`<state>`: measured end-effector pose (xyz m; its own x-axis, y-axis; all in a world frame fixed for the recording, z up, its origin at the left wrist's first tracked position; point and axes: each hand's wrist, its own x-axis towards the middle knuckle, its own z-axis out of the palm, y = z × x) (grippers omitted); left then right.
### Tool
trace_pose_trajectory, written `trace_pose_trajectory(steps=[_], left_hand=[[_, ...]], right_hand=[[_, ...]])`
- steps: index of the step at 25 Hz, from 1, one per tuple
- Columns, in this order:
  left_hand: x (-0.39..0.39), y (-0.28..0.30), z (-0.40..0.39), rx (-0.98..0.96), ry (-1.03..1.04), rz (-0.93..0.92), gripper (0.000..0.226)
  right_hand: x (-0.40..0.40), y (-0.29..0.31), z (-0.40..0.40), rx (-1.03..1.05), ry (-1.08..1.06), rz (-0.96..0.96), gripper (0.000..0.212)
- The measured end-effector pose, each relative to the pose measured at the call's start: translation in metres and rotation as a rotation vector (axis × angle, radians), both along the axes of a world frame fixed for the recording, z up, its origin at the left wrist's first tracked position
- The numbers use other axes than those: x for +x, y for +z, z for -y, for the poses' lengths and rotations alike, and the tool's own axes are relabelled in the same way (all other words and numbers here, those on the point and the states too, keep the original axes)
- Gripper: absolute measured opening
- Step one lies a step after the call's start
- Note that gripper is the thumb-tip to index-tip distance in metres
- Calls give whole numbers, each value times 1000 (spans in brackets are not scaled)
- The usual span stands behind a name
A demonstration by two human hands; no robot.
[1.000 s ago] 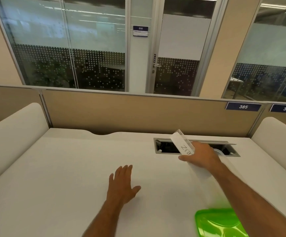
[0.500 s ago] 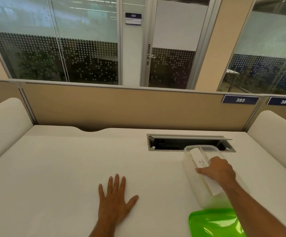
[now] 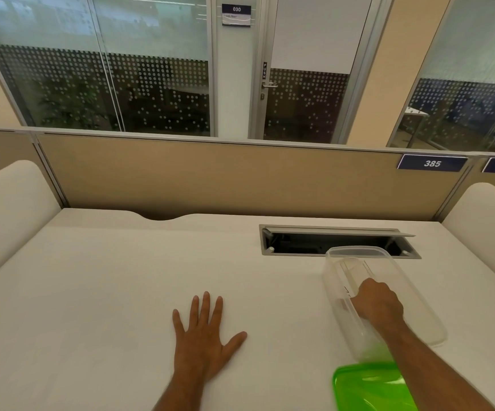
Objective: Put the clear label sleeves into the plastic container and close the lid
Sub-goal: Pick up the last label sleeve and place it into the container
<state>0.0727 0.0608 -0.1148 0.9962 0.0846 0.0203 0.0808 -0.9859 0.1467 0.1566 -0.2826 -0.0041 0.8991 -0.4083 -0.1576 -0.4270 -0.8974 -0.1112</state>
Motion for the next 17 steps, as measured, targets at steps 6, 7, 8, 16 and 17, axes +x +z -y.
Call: trace_pose_trajectory(steps=[6, 7, 8, 16, 17], left_hand=[[0, 2, 1, 13, 6, -26, 103], [1, 3, 1, 14, 6, -35, 104], [1, 4, 1, 12, 6, -48, 104], [0, 18, 9, 0, -25, -109, 110], [-2, 20, 12, 7, -34, -96, 110]], right_hand=[[-1, 1, 3, -17, 37, -4, 56], [-1, 2, 4, -18, 40, -3, 58], [0, 2, 5, -16, 37, 1, 59], [-1, 10, 6, 27, 58, 171, 62], [-2, 10, 5, 44, 68, 201, 63]])
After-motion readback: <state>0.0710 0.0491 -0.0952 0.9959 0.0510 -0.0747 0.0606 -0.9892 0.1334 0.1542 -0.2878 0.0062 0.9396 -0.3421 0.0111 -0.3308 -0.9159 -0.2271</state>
